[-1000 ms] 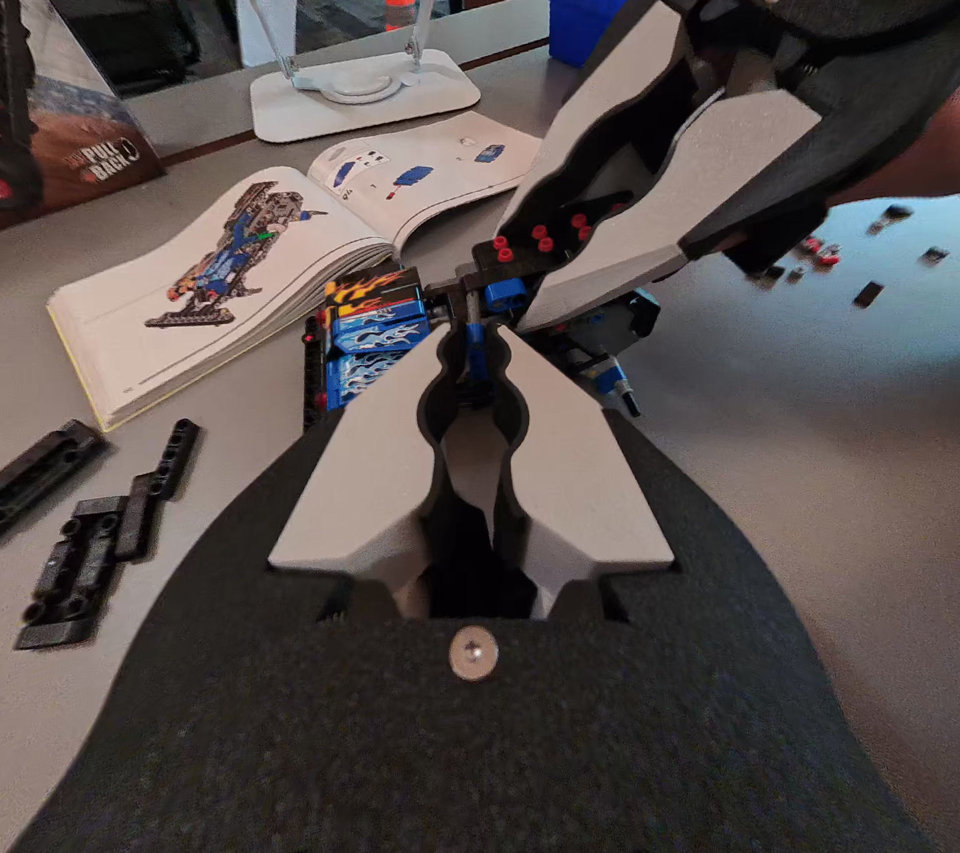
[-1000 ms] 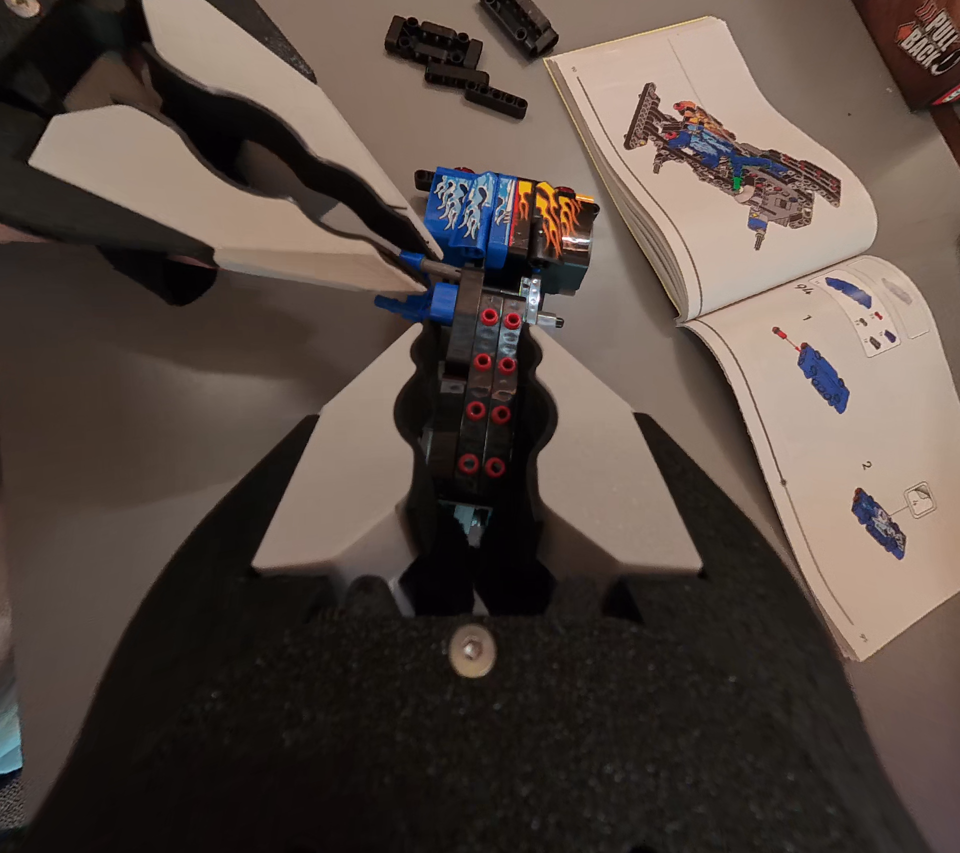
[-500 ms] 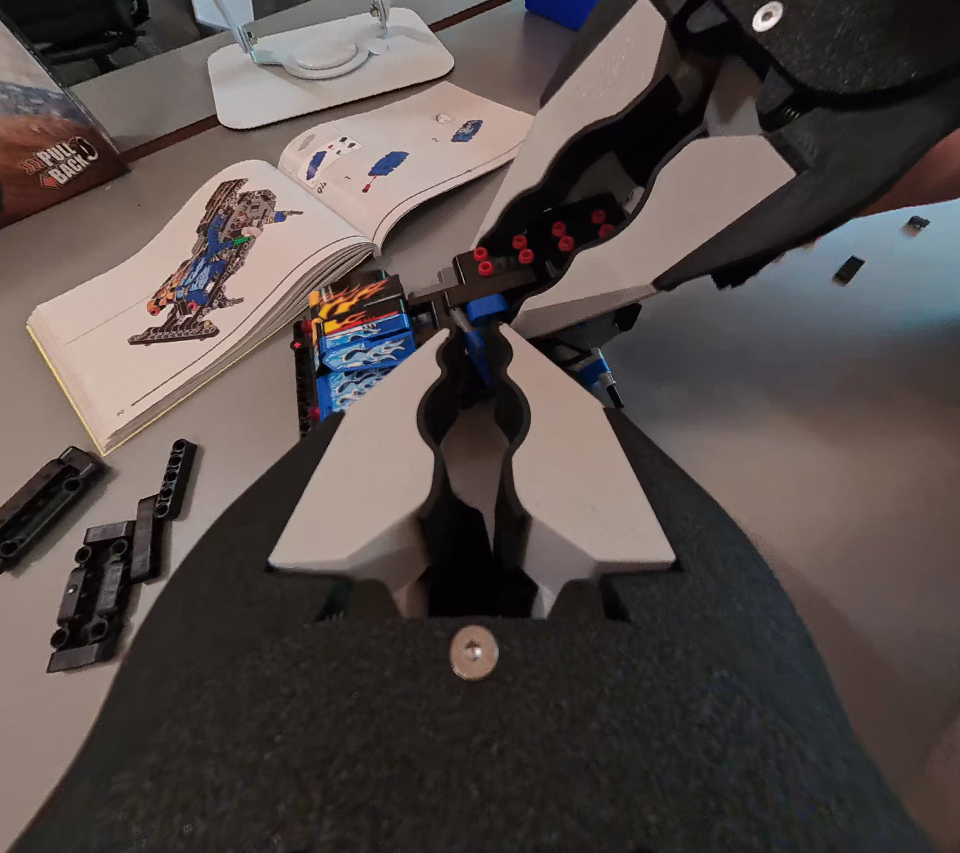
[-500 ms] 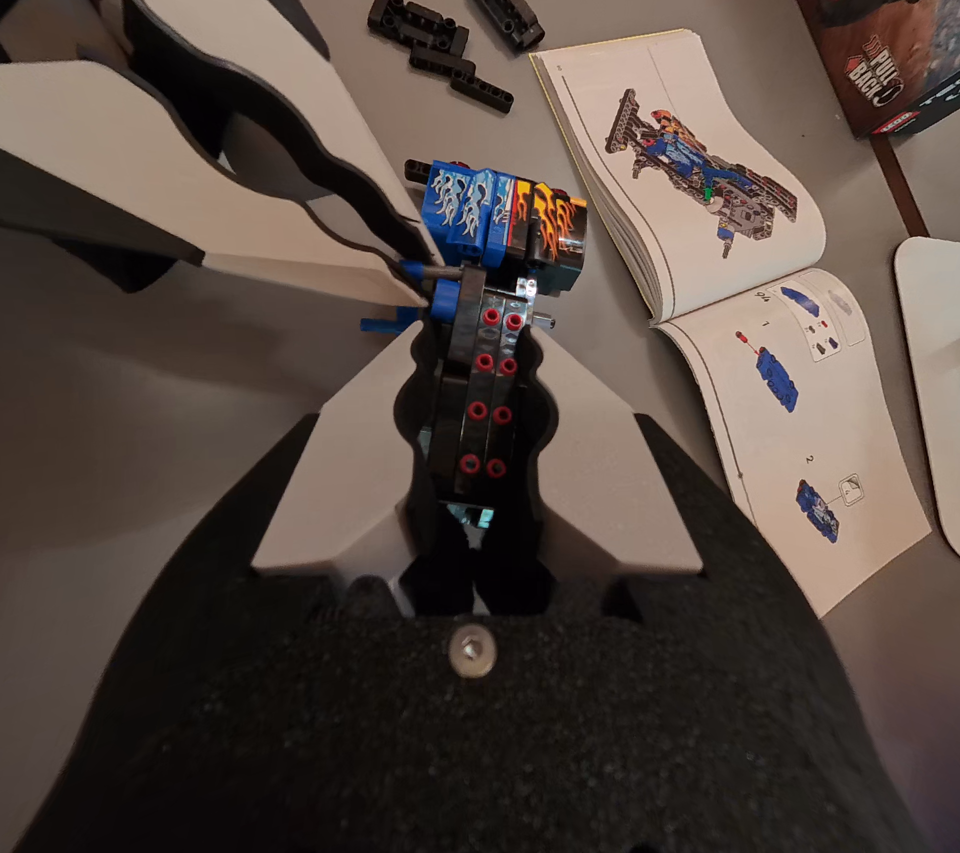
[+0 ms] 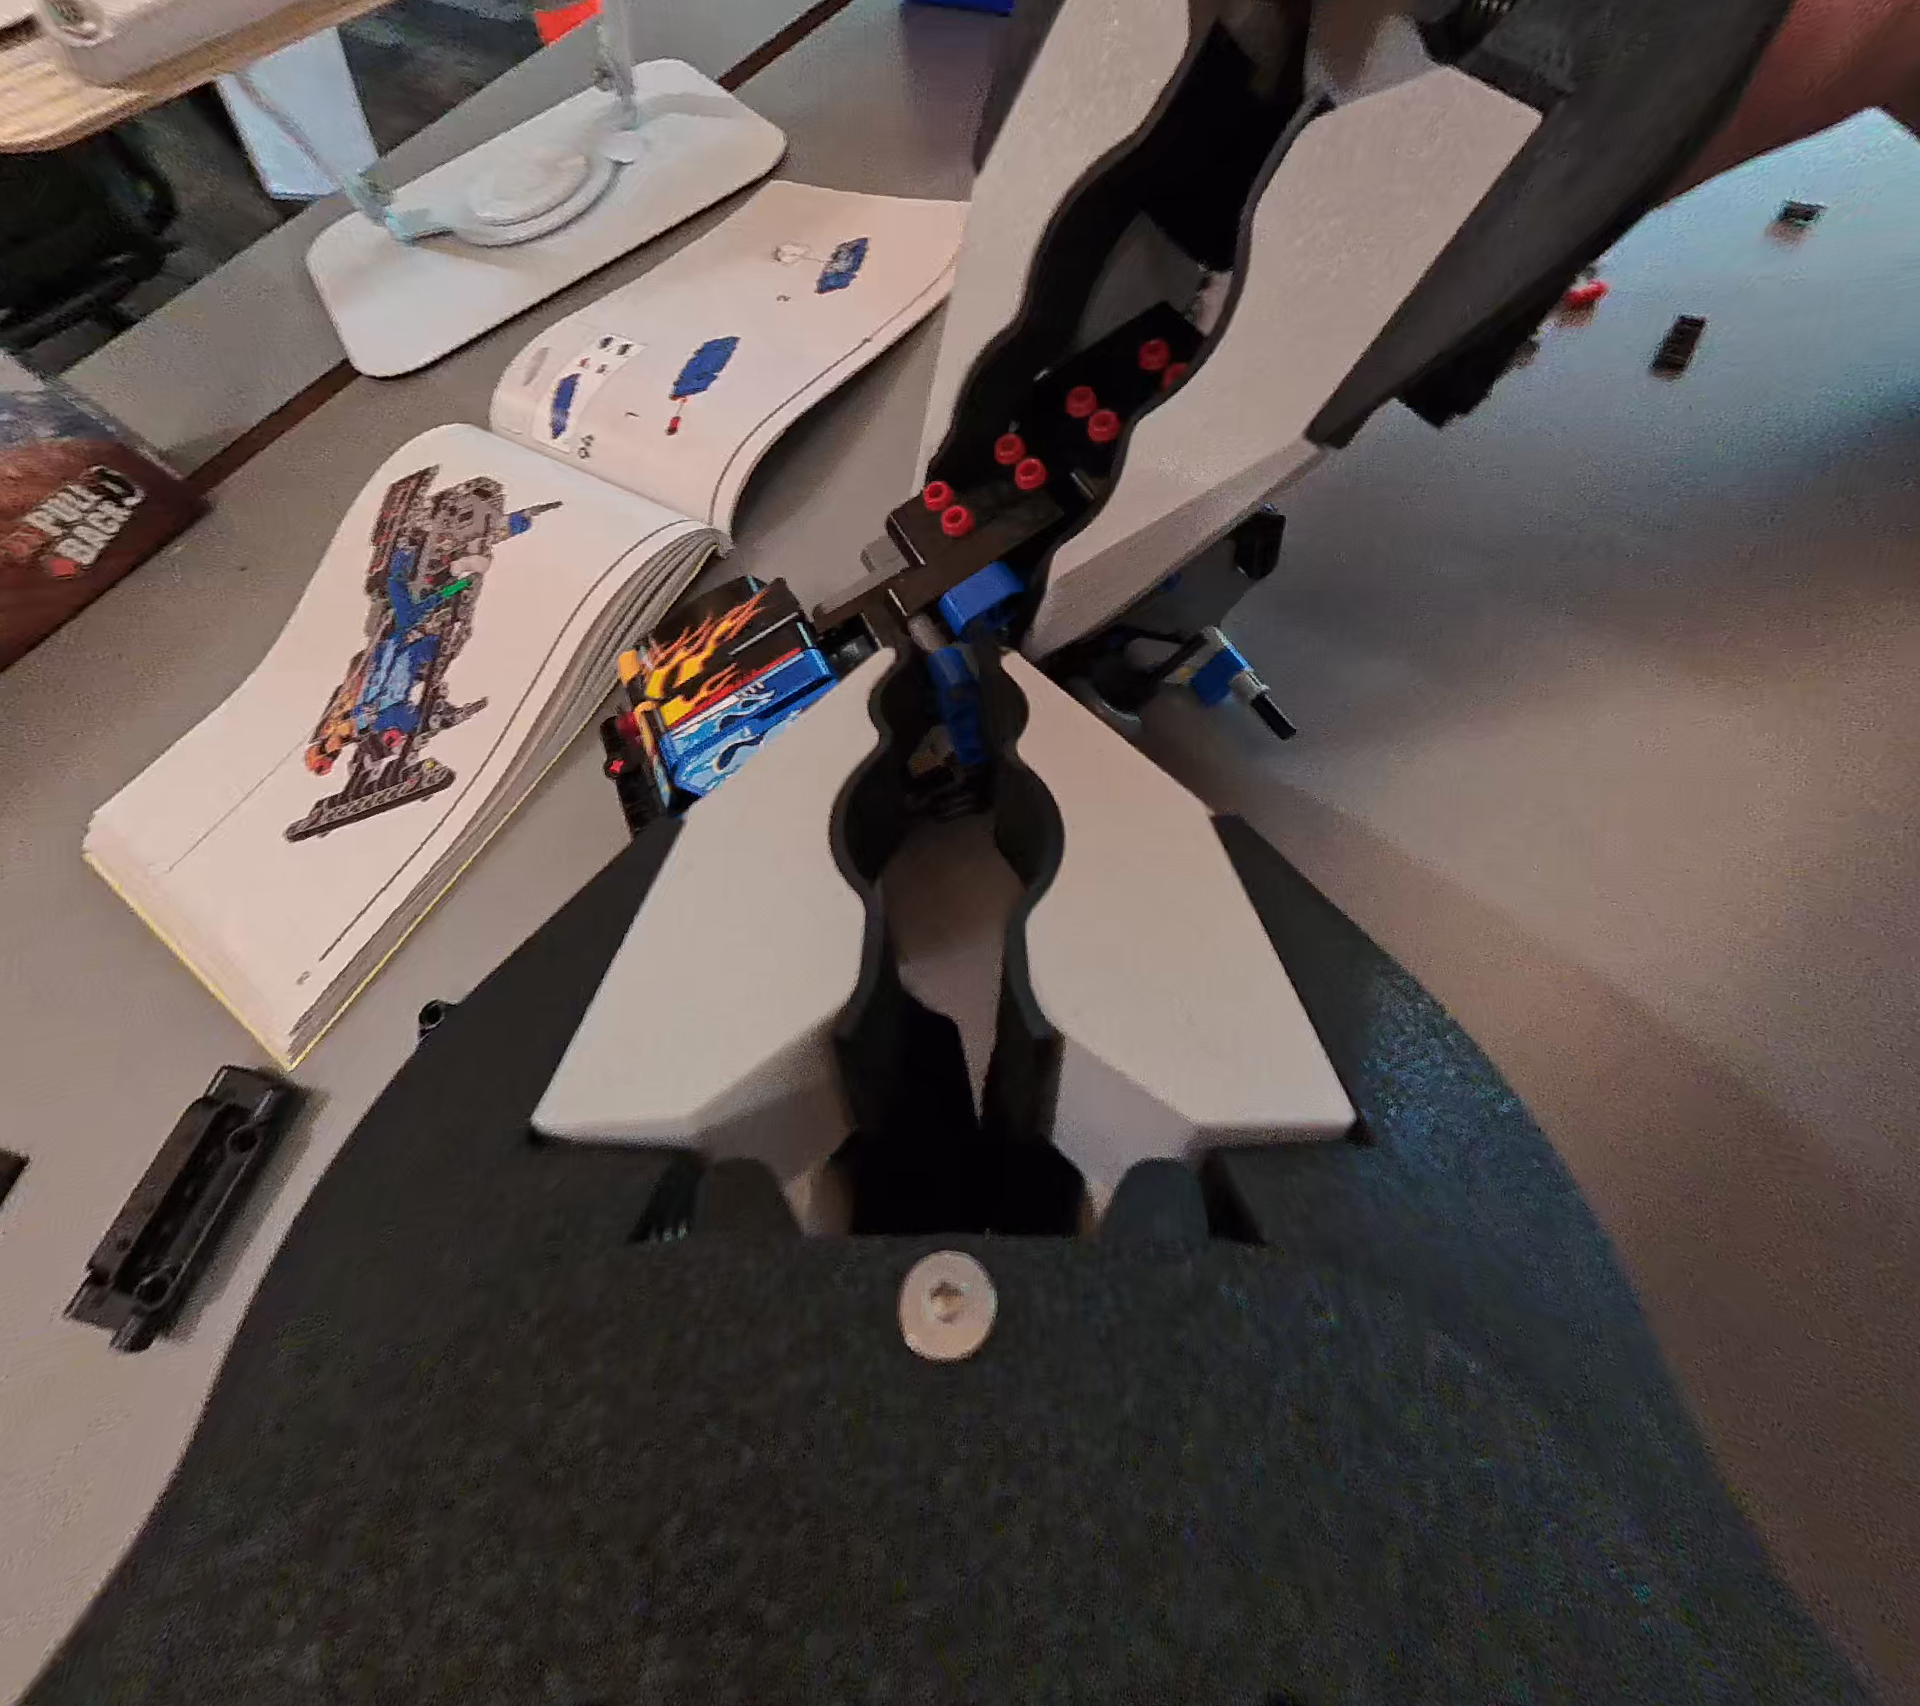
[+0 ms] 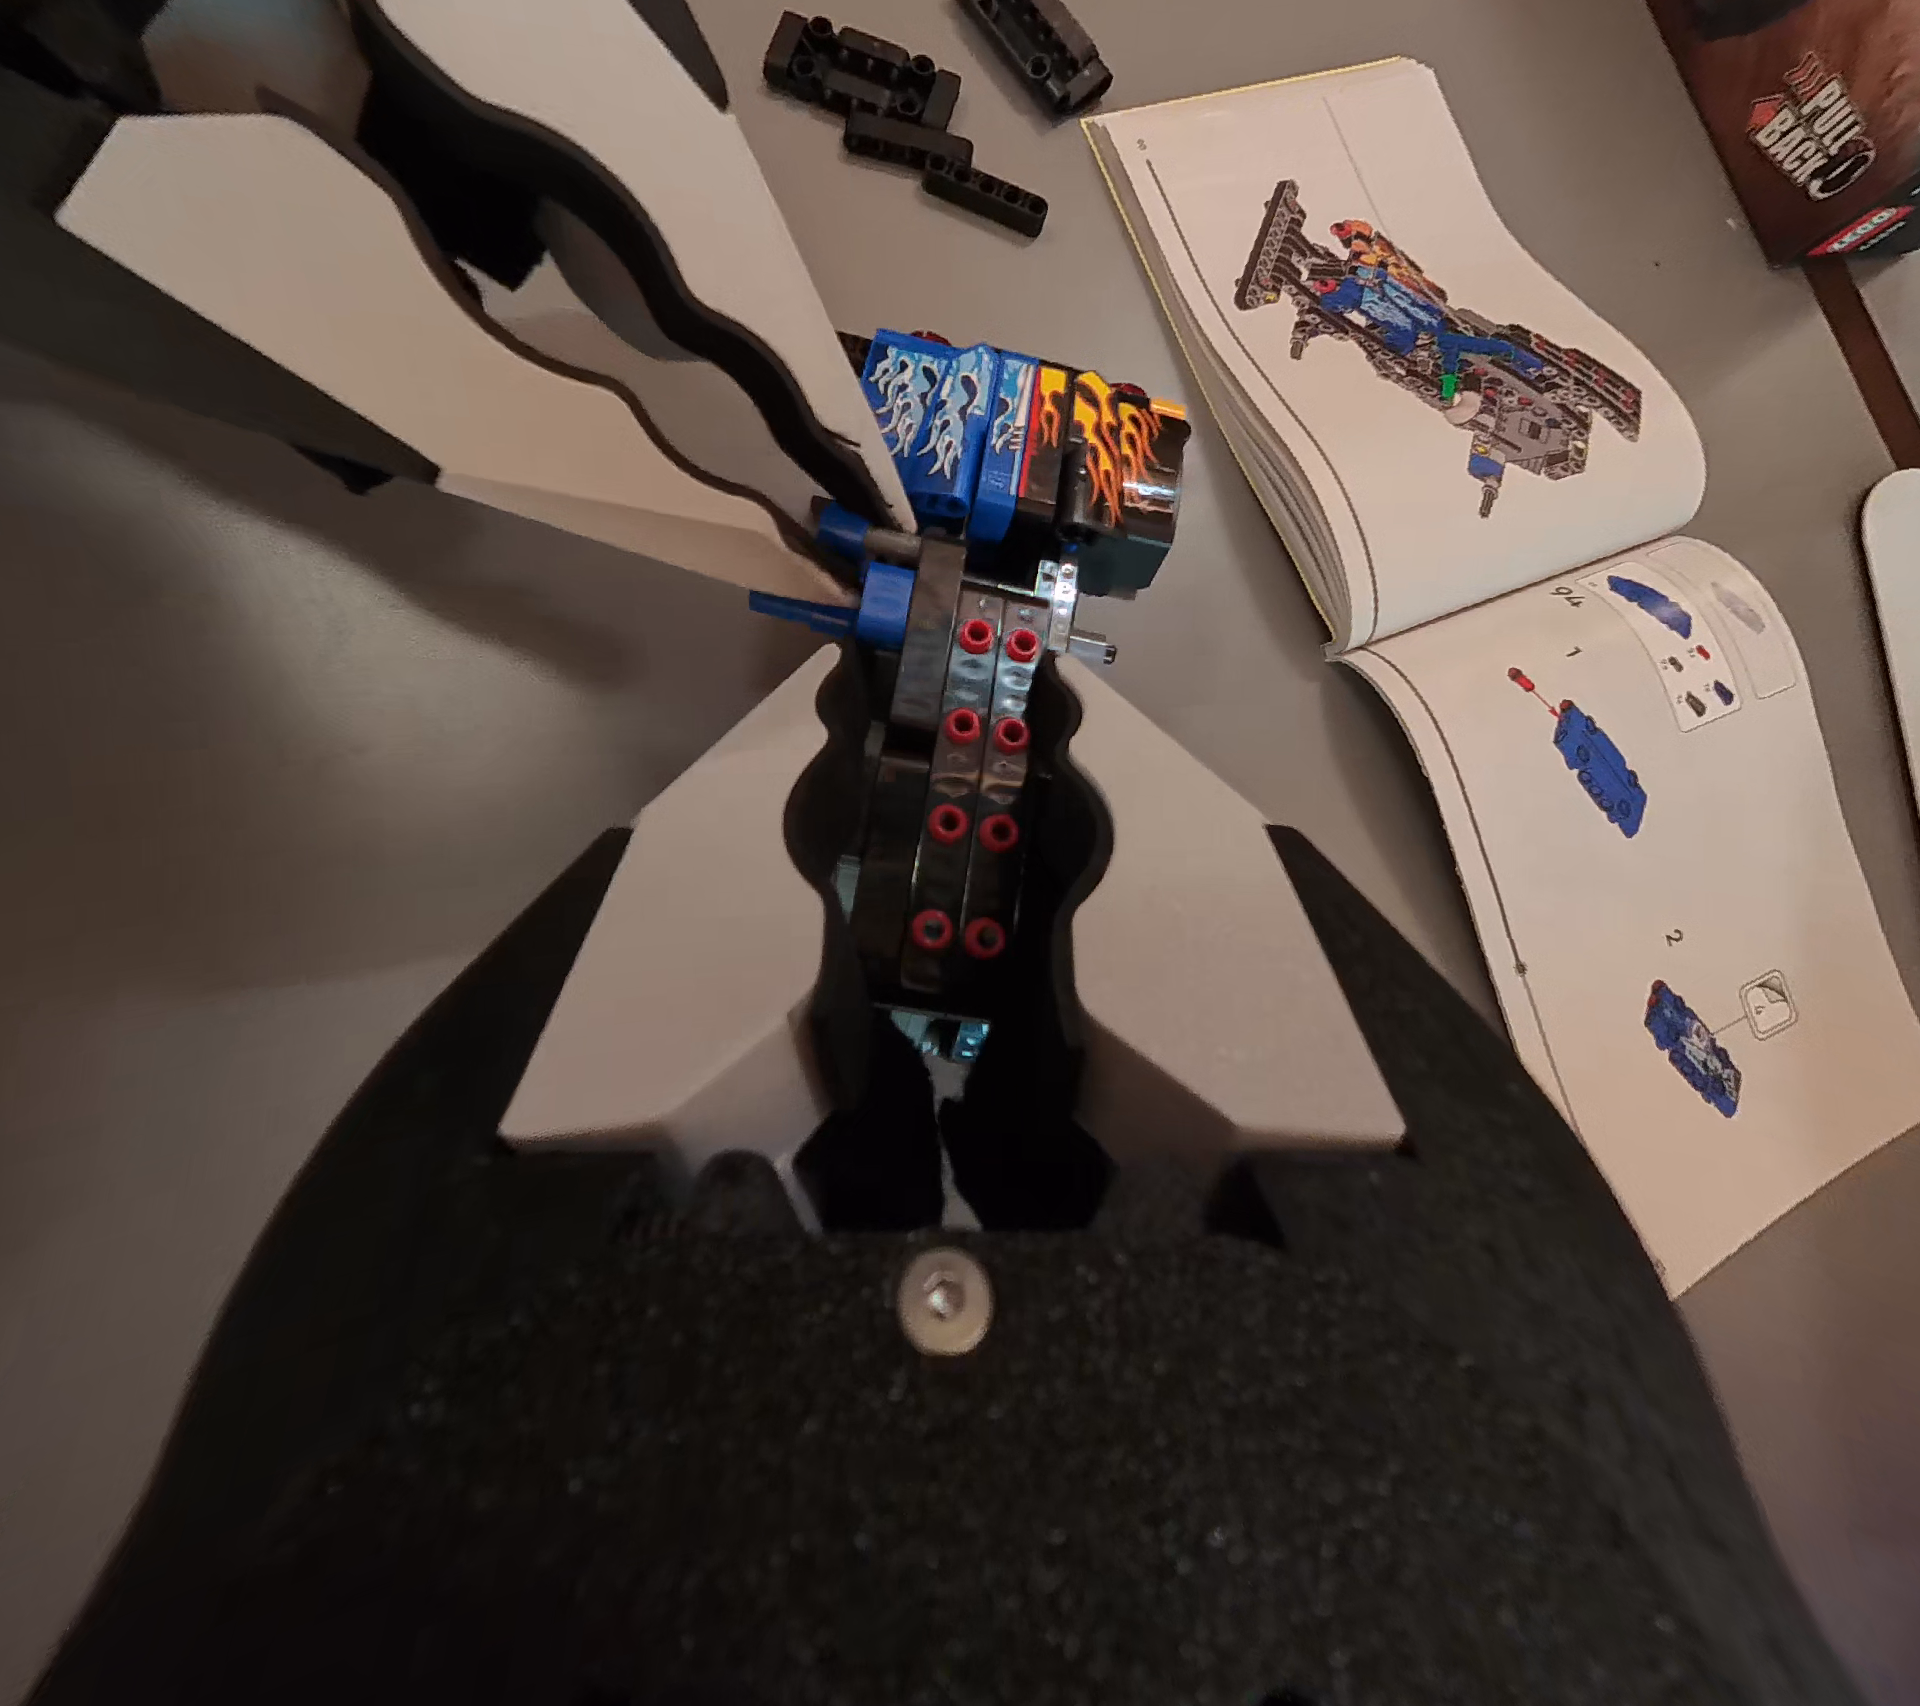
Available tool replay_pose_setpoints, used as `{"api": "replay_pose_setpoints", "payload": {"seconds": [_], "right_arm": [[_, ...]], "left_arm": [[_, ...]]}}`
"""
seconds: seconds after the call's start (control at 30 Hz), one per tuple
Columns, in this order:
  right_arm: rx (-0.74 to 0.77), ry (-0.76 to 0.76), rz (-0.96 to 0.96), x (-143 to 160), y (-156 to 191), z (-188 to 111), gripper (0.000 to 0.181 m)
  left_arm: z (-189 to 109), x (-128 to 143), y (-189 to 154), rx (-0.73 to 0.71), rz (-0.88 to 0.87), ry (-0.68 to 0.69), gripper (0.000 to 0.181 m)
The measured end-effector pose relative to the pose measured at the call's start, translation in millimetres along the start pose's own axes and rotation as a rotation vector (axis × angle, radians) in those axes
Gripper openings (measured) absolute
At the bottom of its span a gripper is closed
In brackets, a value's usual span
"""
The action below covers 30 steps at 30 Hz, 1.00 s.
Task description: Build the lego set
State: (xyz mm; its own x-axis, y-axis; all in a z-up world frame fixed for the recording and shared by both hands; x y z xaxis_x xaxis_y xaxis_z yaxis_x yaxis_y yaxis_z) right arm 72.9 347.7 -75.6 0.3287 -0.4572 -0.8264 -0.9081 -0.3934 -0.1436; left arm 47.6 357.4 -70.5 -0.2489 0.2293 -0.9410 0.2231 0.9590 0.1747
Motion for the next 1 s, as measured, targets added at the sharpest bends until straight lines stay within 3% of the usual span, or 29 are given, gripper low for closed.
{"api": "replay_pose_setpoints", "payload": {"seconds": [0.13,0.3,0.4,0.47,0.57,0.67,0.83,1.0], "right_arm": [[-0.086,-0.038,-0.029,-0.6,6.6,-2.4,0.031],[-0.179,-0.093,-0.060,1.4,7.5,-6.7,0.031],[-0.204,-0.097,0.005,1.1,6.5,-9.4,0.038],[-0.218,-0.110,0.048,-4.6,6.5,-15.2,0.053],[-0.204,-0.160,0.084,-21.0,7.4,-20.3,0.053],[-0.152,-0.091,0.011,-23.1,12.5,-13.4,0.057],[-0.034,-0.059,0.044,-17.2,6.3,-22.6,0.056],[0.101,-0.006,-0.001,7.9,-0.8,-11.3,0.050]], "left_arm": [[-11.7,0.1,-6.6,0.210,0.001,-0.030,0.033],[-24.3,2.1,-2.5,0.470,0.053,-0.023,0.046],[-31.2,-3.3,4.4,0.481,0.034,-0.068,0.042],[-29.7,-1.2,3.8,0.408,0.020,-0.079,0.034],[-24.7,1.0,-13.1,0.352,-0.006,-0.100,0.024],[-15.9,7.7,-16.5,0.253,0.011,-0.061,0.031],[-13.0,8.7,-28.9,0.094,-0.094,-0.080,0.043],[1.4,12.8,-20.4,-0.110,0.010,-0.045,0.028]]}}
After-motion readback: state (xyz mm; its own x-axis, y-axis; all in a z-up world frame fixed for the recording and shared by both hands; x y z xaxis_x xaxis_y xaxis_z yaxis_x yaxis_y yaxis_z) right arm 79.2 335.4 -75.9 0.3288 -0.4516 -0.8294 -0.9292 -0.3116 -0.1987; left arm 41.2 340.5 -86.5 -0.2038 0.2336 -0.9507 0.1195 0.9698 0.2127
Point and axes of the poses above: each gripper's, where its closed fingertips meet, z out along the fingers, x out of its underside, y = z × x across the jaws, the point moved 1 cm from there along -z, back along the fingers, and after that the axes turned 12 degrees about -y, right-handed, at the moved point
